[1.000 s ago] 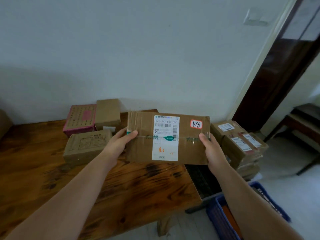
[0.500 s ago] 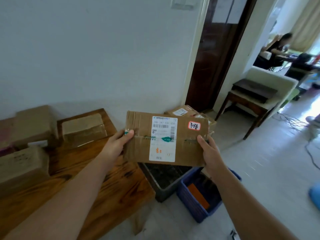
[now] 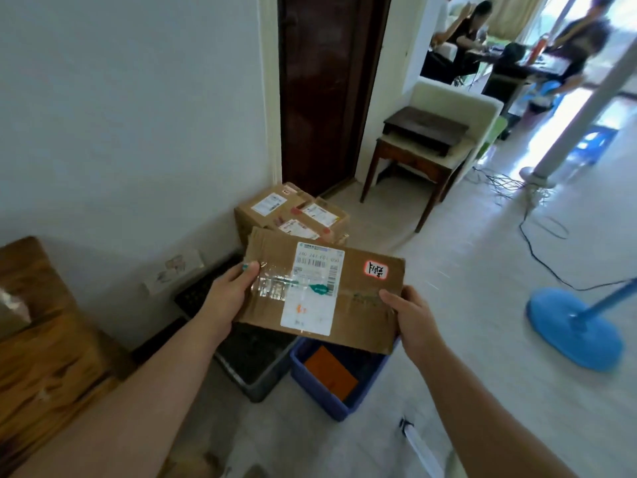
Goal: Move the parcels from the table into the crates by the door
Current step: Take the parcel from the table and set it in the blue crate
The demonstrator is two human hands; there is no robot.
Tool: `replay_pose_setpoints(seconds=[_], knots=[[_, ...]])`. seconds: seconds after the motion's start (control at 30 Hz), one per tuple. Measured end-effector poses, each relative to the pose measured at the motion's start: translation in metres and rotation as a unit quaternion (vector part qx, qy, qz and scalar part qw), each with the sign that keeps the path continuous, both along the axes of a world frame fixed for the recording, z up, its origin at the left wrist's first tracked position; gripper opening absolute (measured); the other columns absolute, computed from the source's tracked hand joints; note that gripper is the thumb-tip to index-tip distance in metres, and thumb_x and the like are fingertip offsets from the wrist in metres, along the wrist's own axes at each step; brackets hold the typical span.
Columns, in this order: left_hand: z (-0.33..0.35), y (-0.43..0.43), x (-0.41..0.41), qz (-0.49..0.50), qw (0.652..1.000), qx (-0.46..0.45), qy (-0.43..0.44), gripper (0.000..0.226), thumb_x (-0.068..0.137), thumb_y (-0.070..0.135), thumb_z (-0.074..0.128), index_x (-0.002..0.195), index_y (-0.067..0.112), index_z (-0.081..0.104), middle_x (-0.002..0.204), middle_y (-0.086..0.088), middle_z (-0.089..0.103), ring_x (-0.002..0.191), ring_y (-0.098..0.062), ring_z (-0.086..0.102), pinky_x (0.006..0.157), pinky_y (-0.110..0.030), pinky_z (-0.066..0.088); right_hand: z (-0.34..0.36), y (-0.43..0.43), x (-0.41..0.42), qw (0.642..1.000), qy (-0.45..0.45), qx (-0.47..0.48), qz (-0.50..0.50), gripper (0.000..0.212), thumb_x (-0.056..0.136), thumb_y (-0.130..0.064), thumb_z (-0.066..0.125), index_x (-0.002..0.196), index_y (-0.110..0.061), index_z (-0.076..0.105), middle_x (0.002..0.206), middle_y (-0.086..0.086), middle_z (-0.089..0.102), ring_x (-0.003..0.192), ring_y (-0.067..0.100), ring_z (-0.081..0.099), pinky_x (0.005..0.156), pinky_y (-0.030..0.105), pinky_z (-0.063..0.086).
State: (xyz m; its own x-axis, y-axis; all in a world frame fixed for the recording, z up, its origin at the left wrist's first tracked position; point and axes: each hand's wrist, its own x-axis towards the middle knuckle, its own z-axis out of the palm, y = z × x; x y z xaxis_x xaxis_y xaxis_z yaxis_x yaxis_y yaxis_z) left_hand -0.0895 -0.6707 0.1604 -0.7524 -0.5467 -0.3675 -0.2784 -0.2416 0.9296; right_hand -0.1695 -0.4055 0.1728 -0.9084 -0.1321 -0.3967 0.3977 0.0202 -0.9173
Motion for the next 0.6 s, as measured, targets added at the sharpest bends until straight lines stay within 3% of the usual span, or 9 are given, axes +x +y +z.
replay_pose_setpoints(seconds=[0.07,0.17,0.27,0.37,0.6], knots=[[-0.018,0.006,-0.03,-0.025,0.999,0.008,-0.023,0.037,0.089,0.039,0.06,0.12,0.02,0.063,0.107,-0.005,0.069,0.095,-0.022,0.065,0.082,-0.036,0.052,-0.019,0.007,-0.016,0.999,-0.013,0.028,-0.023,0.021,0.091,-0.013,0.06,0.111,-0.012,0.055,0.108,0.01,0.066,0.098,0.028,0.063,0.083,0.045,0.053],[-0.051,0.013,-0.078,-0.069,0.995,0.013,-0.065,0.04,0.089,0.042,0.059,0.125,0.023,0.058,0.105,-0.004,0.066,0.091,-0.021,0.063,0.068,-0.031,0.05,-0.053,0.011,-0.04,0.995,-0.044,0.075,-0.058,0.019,0.094,-0.017,0.056,0.113,-0.018,0.054,0.111,0.009,0.064,0.103,0.029,0.061,0.095,0.051,0.048],[-0.081,0.015,-0.115,-0.105,0.989,0.02,-0.099,0.039,0.089,0.042,0.058,0.123,0.022,0.058,0.105,-0.005,0.065,0.087,-0.019,0.062,0.061,-0.028,0.047,-0.081,0.011,-0.056,0.988,-0.065,0.106,-0.086,0.016,0.096,-0.017,0.052,0.111,-0.023,0.054,0.112,0.007,0.063,0.102,0.027,0.06,0.095,0.047,0.047],[-0.122,0.013,-0.153,-0.15,0.978,0.021,-0.147,0.033,0.09,0.046,0.055,0.116,0.026,0.058,0.097,0.001,0.065,0.084,-0.018,0.062,0.057,-0.027,0.045,-0.121,0.006,-0.078,0.98,-0.086,0.145,-0.105,0.025,0.098,-0.02,0.048,0.123,-0.023,0.049,0.116,0.005,0.06,0.105,0.025,0.058,0.09,0.043,0.048],[-0.223,0.027,-0.197,-0.211,0.954,0.025,-0.213,0.027,0.092,0.046,0.052,0.109,0.026,0.058,0.093,0.006,0.064,0.082,-0.013,0.062,0.056,-0.024,0.048,-0.216,0.017,-0.101,0.96,-0.168,0.192,-0.111,0.025,0.098,-0.024,0.047,0.122,-0.024,0.043,0.118,0.005,0.057,0.107,0.025,0.055,0.098,0.052,0.044]])
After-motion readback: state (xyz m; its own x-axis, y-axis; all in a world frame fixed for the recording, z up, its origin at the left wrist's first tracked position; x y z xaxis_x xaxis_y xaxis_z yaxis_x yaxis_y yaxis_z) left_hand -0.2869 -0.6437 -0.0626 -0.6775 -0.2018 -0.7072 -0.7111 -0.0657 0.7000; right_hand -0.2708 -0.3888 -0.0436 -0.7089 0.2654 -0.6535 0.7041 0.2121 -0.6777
